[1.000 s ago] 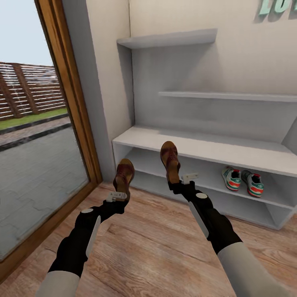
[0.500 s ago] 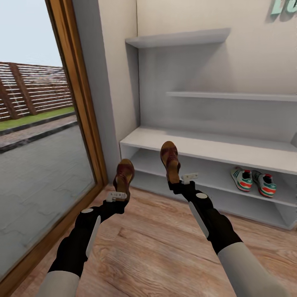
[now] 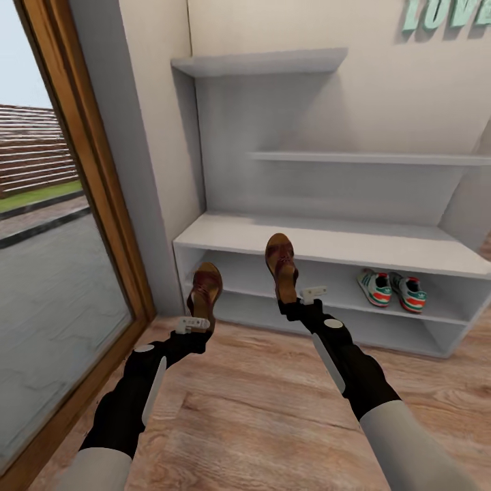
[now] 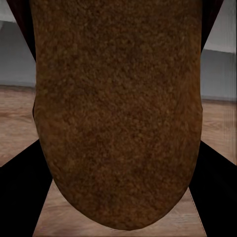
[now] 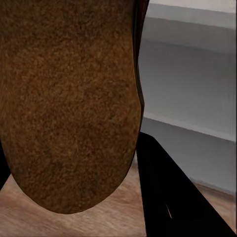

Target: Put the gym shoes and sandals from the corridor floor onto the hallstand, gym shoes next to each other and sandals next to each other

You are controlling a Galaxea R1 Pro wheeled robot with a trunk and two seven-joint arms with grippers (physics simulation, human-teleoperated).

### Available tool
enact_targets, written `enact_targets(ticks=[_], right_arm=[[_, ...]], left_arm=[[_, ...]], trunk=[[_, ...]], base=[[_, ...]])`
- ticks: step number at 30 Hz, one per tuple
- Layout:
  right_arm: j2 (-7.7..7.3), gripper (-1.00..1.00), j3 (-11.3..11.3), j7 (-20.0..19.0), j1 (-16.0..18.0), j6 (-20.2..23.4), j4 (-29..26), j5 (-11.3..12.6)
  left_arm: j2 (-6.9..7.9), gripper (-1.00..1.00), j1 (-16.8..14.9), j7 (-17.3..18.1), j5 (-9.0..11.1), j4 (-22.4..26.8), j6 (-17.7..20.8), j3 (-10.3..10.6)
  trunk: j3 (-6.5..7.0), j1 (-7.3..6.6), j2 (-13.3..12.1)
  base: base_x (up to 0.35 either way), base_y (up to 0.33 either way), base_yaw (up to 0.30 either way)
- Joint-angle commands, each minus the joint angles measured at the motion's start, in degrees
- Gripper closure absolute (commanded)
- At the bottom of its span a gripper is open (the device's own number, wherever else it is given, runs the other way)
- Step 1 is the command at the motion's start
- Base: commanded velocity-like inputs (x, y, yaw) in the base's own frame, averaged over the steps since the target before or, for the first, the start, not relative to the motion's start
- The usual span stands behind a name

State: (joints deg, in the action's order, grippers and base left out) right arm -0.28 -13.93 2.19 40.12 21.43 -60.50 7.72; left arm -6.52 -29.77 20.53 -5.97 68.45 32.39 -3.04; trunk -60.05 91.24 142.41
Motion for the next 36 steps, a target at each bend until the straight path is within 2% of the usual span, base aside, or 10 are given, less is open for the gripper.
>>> enact_targets(ticks=[1, 12, 18, 36], right_arm=[[-0.04, 1.0, -0.13, 0.36, 0.05, 0.28, -0.06, 0.72], [0.02, 1.0, -0.13, 0.36, 0.05, 0.28, -0.06, 0.72], [0.02, 1.0, -0.13, 0.36, 0.05, 0.28, -0.06, 0.72], [0.02, 1.0, -0.13, 0.36, 0.05, 0.28, -0.06, 0.64]], left_arm=[[-0.07, 1.0, -0.02, 0.56, -0.53, 0.1, 0.22, -0.22], [-0.07, 1.0, -0.02, 0.56, -0.53, 0.1, 0.22, -0.22], [-0.07, 1.0, -0.02, 0.56, -0.53, 0.1, 0.22, -0.22], [-0.07, 1.0, -0.02, 0.56, -0.53, 0.02, 0.16, -0.22]], trunk=[[-0.06, -0.01, 0.02], [-0.06, -0.01, 0.02], [-0.06, -0.01, 0.02], [-0.06, -0.01, 0.02]], base=[[0.005, 0.005, -0.3], [0.001, 0.026, -0.247], [0.044, 0.204, -0.026], [0.003, 0.01, -0.012]])
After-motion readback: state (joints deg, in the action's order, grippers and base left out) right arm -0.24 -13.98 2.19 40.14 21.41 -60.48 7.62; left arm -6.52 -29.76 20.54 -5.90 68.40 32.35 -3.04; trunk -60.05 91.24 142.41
